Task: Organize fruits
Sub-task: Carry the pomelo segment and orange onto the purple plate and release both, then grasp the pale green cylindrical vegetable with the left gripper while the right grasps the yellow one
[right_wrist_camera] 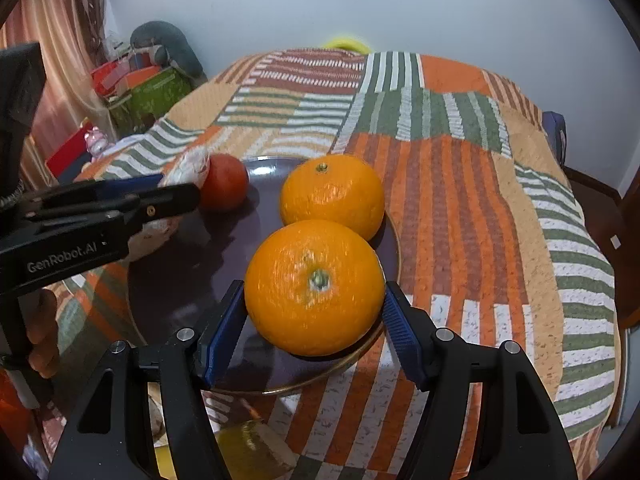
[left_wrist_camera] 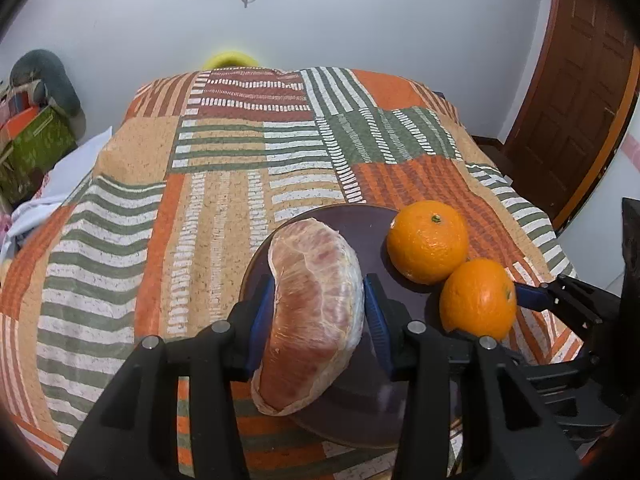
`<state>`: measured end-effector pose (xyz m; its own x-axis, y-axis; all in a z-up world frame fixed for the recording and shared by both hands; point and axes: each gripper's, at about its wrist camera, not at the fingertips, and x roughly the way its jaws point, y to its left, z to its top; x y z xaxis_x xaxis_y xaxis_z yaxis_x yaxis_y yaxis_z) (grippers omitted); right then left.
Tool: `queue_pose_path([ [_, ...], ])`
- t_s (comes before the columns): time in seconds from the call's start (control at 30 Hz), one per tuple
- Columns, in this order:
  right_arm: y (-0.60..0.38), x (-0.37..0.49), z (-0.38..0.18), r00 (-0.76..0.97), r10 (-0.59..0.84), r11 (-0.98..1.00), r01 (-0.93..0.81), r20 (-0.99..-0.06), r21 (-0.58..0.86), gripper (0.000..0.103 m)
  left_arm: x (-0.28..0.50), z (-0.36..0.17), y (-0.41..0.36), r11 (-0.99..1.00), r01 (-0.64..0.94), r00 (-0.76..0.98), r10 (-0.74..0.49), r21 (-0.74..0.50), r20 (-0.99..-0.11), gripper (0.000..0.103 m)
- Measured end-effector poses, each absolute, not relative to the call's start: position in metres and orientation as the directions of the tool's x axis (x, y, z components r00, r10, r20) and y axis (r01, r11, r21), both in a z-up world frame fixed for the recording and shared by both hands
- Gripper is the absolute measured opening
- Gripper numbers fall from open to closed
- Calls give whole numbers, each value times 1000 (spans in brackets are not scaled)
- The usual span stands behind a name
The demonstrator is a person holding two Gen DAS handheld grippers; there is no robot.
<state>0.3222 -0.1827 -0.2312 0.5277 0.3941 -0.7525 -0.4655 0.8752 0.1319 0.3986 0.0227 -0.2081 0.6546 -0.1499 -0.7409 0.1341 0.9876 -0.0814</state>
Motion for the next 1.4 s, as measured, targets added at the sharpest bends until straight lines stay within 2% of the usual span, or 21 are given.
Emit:
queue_pose_path([
  [0.13, -183, 322, -231, 527, 402, 872, -469, -749, 138, 65, 399, -210, 19, 984, 154, 633, -165, -87, -756, 48],
  [0.5, -192, 309, -212, 559, 392, 882, -455, -730, 124, 67, 375, -191, 22, 986, 144, 645, -157, -82, -748, 49],
  [1.03, -214, 247, -171, 614, 372, 892, -444, -696, 86, 68, 293, -163, 31, 988, 134, 630, -148, -81, -763, 49],
  [1.4, -227, 205, -151, 644, 392, 891, -443, -657, 97, 72, 246, -187, 15, 985, 144, 569, -157, -90, -807, 50],
])
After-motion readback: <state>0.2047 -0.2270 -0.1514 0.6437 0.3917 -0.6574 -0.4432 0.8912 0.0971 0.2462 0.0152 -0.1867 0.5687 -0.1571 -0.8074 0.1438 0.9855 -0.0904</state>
